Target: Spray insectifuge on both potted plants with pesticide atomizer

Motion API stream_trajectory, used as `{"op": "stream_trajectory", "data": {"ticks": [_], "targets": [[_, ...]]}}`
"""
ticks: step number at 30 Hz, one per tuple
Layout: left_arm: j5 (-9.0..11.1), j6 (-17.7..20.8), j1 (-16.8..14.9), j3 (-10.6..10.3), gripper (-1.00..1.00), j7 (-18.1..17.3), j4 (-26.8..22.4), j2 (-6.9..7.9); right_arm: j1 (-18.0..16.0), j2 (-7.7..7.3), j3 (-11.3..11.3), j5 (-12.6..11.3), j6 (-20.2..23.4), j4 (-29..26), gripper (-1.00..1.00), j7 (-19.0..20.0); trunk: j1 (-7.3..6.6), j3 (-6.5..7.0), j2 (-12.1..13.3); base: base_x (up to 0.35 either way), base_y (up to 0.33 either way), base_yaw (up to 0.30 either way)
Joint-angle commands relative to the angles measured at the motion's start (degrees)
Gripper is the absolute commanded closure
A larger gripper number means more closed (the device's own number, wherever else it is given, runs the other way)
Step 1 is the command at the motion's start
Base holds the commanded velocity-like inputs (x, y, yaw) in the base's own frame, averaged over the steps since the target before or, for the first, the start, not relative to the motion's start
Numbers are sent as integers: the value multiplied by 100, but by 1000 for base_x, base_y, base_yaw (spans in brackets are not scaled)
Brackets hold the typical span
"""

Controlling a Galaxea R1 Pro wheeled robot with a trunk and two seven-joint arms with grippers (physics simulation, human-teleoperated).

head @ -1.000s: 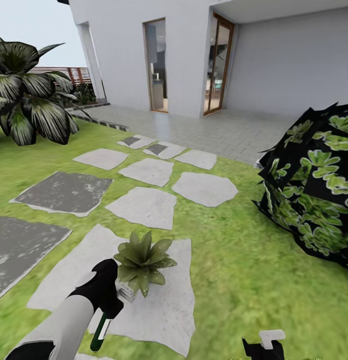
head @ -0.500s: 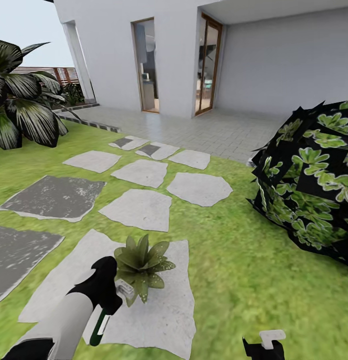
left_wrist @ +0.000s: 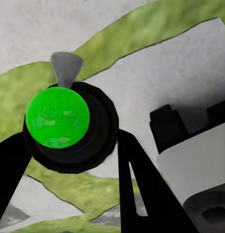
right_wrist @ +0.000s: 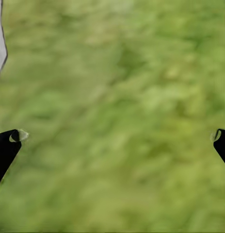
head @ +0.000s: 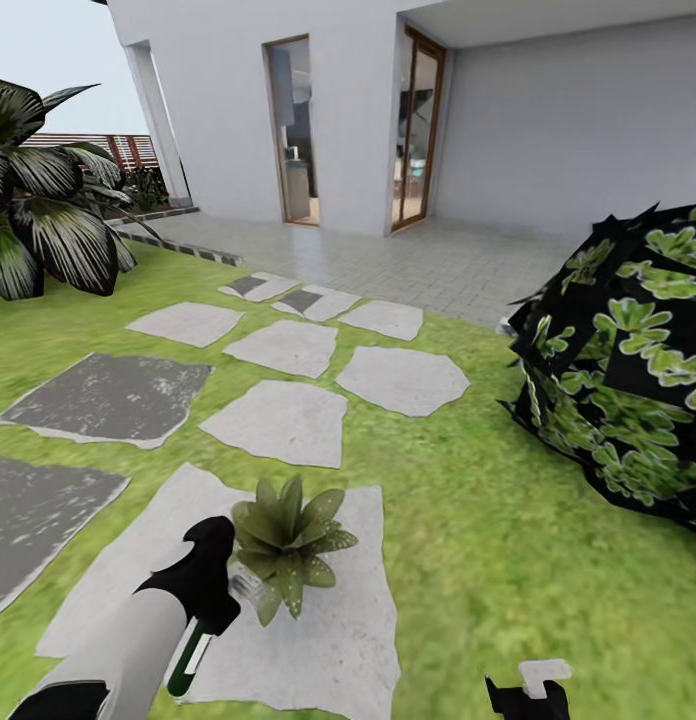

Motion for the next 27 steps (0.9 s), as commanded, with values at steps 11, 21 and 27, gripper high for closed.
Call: {"op": "stream_trajectory", "data": {"ticks": [11,21,27], "targets": [[-18,19,6,77,100,-59,0,-96,-3,-2,-49,26,-21,6,-100,27,1,-5,-2,115,120,0],[-3,19,15,85,100,-62,37,-283,-3,-2,-49,26,-21,7,-100,27,1,-5,-2,-15,0,0],[-3,19,15,80,100,-62,37,-281,-3,-2,-49,26,-21,4,-100,27,1,-5,-2,-261,93,0]]}}
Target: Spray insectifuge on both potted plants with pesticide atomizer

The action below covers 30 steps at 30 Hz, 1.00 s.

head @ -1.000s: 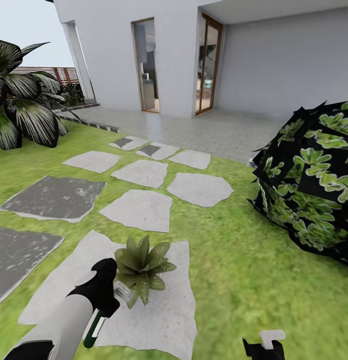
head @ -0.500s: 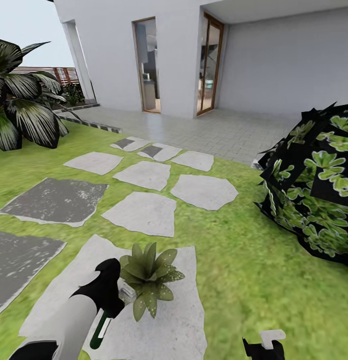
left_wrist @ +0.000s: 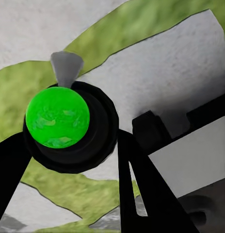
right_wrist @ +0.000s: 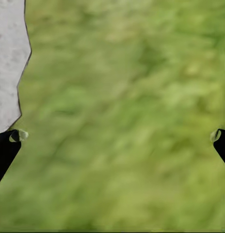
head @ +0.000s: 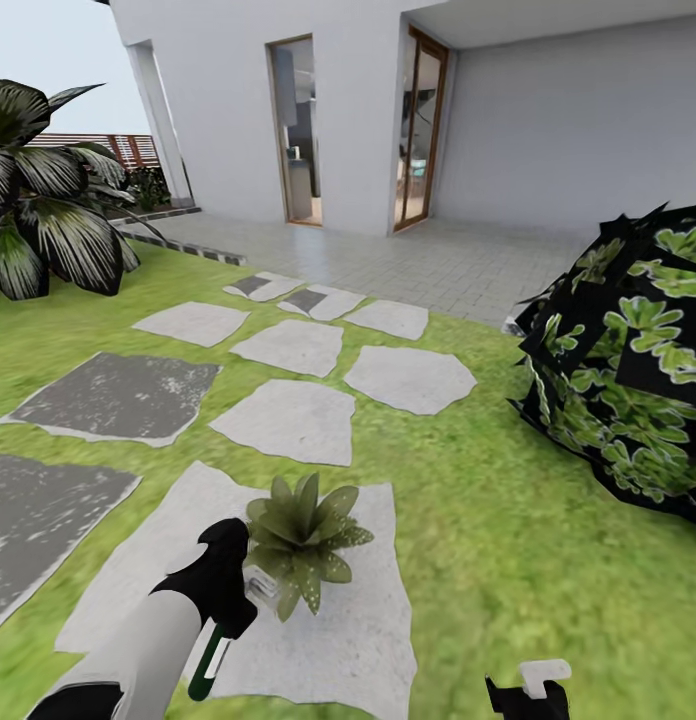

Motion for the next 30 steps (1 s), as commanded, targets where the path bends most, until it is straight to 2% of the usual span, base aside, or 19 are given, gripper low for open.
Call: {"op": "stream_trajectory", "data": {"ticks": [1,6,10,16,19,24,28,30], "targets": [[-60,22,-2,41,100,-48,-7,-8,-3,-2,-49,25,-21,4,-100,27,-3,-5,-2,-152,253,0],[-61,22,-2,42,100,-46,15,-4,-3,0,-49,18,-21,-2,-100,27,-3,-5,-2,-35,274,0],[-77,22,6,44,100,-42,21,24,-3,6,-49,17,-21,3,-100,27,-3,-5,-2,-2,57,-153],[-120,14,48,58,100,-40,28,206,-3,7,-49,20,-21,4,-100,27,-3,-5,-2,0,4,-106],[-121,13,50,42,100,-40,8,249,-3,7,-49,20,-21,4,-100,27,-3,-5,-2,0,0,-7],[-109,13,51,23,100,-37,32,185,-3,7,-49,23,-21,4,-100,27,-3,-5,-2,0,0,-1],[-79,13,51,31,100,-41,47,33,-3,7,-49,22,-21,4,-100,27,-3,-5,-2,0,0,0],[-70,11,51,35,100,-41,51,12,-3,7,-49,24,-21,4,-100,27,-3,-5,-2,0,0,0]]}}
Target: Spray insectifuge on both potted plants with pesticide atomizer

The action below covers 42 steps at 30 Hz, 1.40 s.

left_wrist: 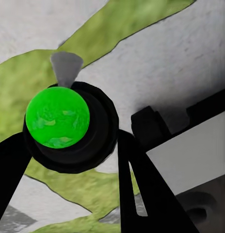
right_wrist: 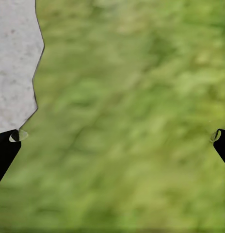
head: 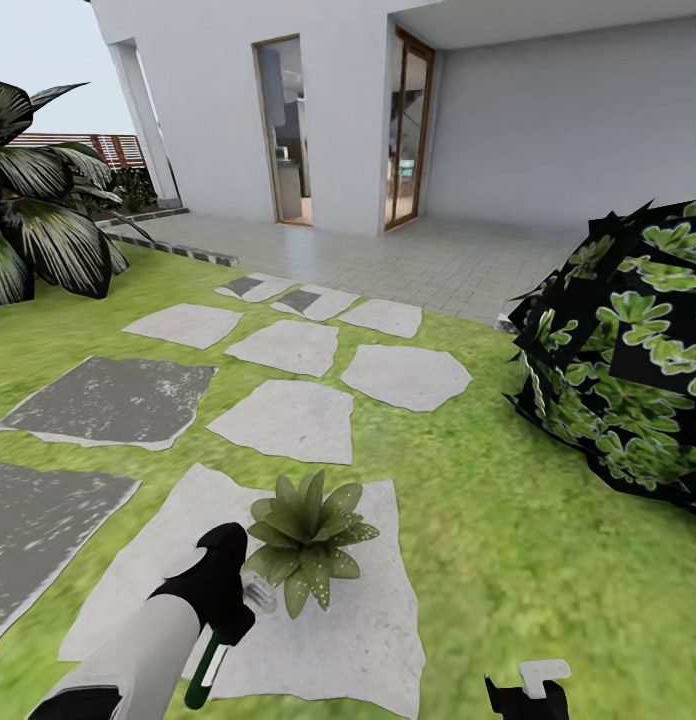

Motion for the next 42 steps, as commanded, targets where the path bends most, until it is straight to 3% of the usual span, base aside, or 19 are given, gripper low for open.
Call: {"op": "stream_trajectory", "data": {"ticks": [1,9,13,15,18,20,23,24,27,42], "targets": [[-58,20,6,43,100,-50,0,-9,-3,-1,-49,26,-20,5,-100,27,-1,-5,-2,0,0,0],[17,7,265,86,100,-50,-7,-4,-3,1,-46,28,-20,10,-100,27,-1,-5,-2,0,0,0],[473,-164,270,79,100,-44,-76,-10,-3,-1,-47,28,-20,8,-100,27,-1,-5,-2,0,0,0],[528,-267,275,55,100,-39,-68,6,-3,-1,-48,28,-20,8,-100,27,-1,-5,-2,0,0,0],[574,-693,359,67,100,153,-53,36,-3,4,-43,28,-20,12,-100,27,-1,-5,-2,0,0,0],[599,-876,436,89,100,481,-76,39,-3,7,-41,28,-20,13,-100,27,-1,-5,-2,0,0,0],[820,-946,463,241,100,654,-87,31,-3,5,-41,28,-20,13,-100,27,-1,-5,-2,0,0,0],[978,-985,469,309,100,768,-96,19,-3,6,-41,28,-20,13,-100,27,-1,-5,-2,0,0,0],[1119,-1009,472,340,100,994,-93,-36,-3,0,-40,28,-27,13,-100,27,-1,-5,-2,0,0,0],[1156,-1013,480,345,100,1068,-82,-31,-3,-1,-40,37,-20,13,-100,32,-1,-5,-2,-18,21,0]]}}
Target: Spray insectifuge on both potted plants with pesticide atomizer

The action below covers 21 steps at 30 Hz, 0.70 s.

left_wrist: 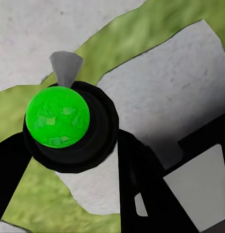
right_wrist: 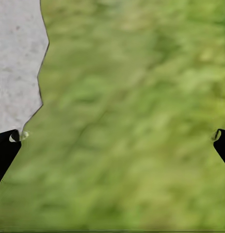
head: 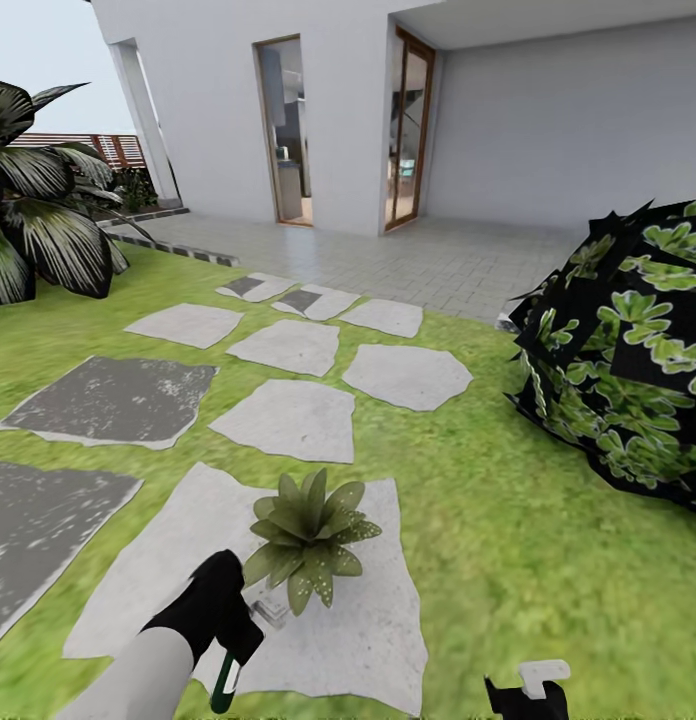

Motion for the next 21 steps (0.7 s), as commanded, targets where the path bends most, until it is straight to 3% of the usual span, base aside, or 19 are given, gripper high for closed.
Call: {"op": "stream_trajectory", "data": {"ticks": [1,12,21], "targets": [[-50,18,-2,45,100,-41,-11,-11,-3,-2,-49,25,-21,5,-100,26,-2,-5,-2,-120,212,0],[-48,18,-1,49,100,-37,-26,-20,-3,-2,-49,17,-21,5,-100,23,-2,-5,-2,-18,294,-18],[-40,18,-1,59,100,73,-18,-31,-3,-2,-49,17,-21,5,-100,23,-2,-5,-2,-65,305,-273]]}}
